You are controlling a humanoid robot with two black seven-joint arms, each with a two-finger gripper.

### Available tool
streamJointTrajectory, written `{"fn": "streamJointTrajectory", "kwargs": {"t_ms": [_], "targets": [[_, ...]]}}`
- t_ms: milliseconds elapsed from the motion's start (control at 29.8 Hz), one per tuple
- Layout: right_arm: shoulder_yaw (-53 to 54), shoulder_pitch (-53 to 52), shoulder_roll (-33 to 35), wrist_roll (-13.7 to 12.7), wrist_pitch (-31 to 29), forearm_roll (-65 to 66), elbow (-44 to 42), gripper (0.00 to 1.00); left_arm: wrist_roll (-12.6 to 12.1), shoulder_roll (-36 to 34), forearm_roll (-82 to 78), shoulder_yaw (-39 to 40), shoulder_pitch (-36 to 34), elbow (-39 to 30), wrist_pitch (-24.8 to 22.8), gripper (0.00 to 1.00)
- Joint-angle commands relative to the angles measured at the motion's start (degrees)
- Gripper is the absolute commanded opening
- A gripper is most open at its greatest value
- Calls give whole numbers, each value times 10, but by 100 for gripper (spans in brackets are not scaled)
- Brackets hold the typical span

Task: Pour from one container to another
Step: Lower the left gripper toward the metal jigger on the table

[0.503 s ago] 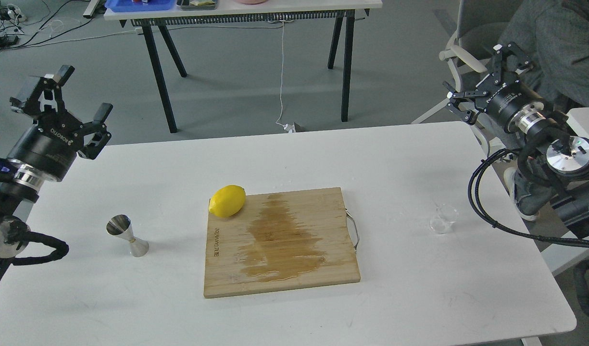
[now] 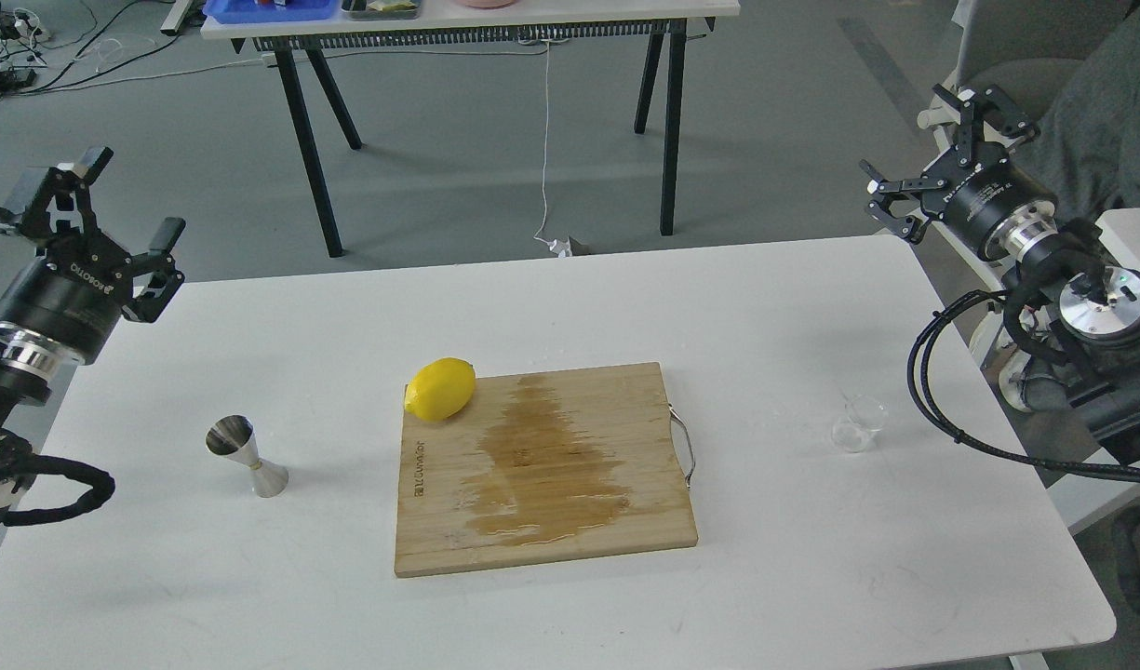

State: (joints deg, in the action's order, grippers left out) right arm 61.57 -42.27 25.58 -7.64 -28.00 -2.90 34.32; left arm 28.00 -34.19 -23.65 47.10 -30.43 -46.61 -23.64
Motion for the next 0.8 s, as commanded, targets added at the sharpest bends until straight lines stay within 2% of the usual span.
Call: {"fn": "streamJointTrajectory", "kwargs": {"t_ms": [0,101,168,235,369,536,637,771], "targets": [[6,1,1,1,0,-1,1,99,0,-9,-17,-4,-2,4,-17,99],[15,4,1,1,0,-1,6,99,0,-40,-115,-7,-7,-9,-17,99],[17,9,1,2,0,-1,10,99,0,-53,-220,-4,-13,-33,9,99],[21,14,2,2,0,-1,15,99,0,-60,-316,-3,-14,-68,96,99],[26,28,1,2,0,-1,26,99,0,-83,-459,-12,-1,-137,315,99],[28,33,2,2,0,-1,29,99,0,-96,-646,-19,45,-163,516,99],[35,39,2,2,0,-1,30,99,0,-102,-712,-16,93,-163,516,99],[43,45,2,2,0,-1,30,99,0,-124,-717,-17,169,-163,516,99]]}}
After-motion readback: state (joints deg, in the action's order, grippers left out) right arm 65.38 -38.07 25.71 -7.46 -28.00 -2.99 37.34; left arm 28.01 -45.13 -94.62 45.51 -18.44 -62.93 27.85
